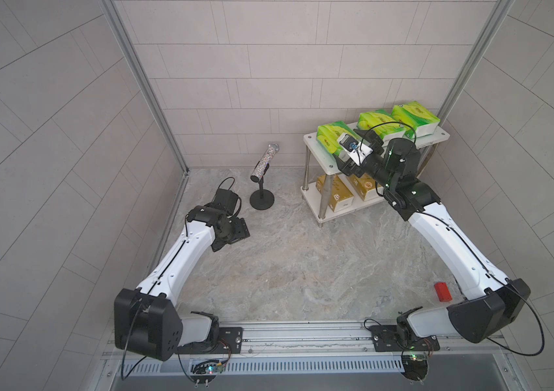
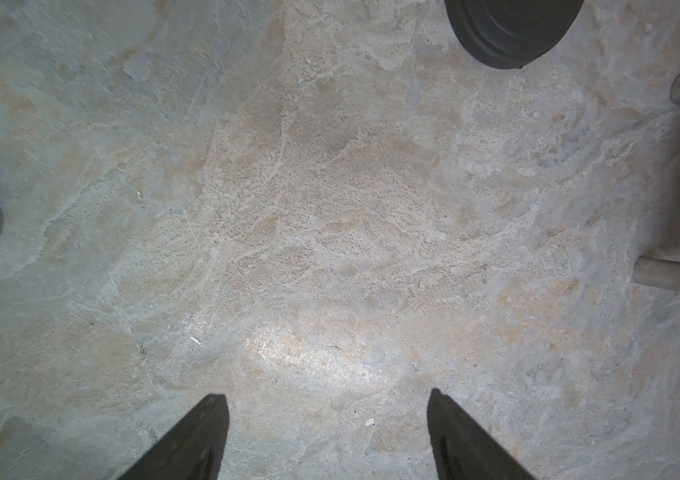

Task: Place the tissue boxes on the shelf by color
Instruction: Place a box of tissues on the shelf.

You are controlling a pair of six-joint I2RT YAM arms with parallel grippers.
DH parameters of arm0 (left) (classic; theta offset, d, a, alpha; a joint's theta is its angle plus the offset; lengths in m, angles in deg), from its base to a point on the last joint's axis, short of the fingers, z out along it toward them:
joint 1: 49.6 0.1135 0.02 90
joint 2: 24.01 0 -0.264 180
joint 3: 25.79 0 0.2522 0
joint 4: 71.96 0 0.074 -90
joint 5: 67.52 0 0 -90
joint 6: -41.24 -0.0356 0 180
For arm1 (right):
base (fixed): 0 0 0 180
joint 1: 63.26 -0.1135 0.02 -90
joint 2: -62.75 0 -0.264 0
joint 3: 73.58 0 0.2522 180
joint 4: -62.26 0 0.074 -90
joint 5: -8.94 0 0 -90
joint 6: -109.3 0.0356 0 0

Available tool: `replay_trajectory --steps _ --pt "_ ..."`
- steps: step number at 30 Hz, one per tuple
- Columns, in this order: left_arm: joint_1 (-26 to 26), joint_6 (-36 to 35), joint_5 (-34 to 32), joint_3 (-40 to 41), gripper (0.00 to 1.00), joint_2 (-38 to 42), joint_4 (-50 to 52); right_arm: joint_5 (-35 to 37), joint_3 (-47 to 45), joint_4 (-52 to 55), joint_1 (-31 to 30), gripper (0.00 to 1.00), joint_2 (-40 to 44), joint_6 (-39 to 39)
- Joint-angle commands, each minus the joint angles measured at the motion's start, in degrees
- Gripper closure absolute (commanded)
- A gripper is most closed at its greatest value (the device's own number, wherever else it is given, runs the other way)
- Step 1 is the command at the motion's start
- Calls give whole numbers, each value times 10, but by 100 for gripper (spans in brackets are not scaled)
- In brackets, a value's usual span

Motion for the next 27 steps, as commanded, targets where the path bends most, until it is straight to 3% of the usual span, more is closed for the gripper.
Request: replay_trajectory --steps 1,7,20,27 --pt "3 -2 2 -4 17 -5 -3 -9 38 6 1 7 12 105" --pt "3 -1 6 -5 17 -9 -4 14 108 87 1 10 -28 192" --pt "3 -3 8 -2 17 -11 -6 30 104 170 2 11 -74 188" --pt "3 -2 8 4 17 -12 -11 53 119 216 1 32 -94 184"
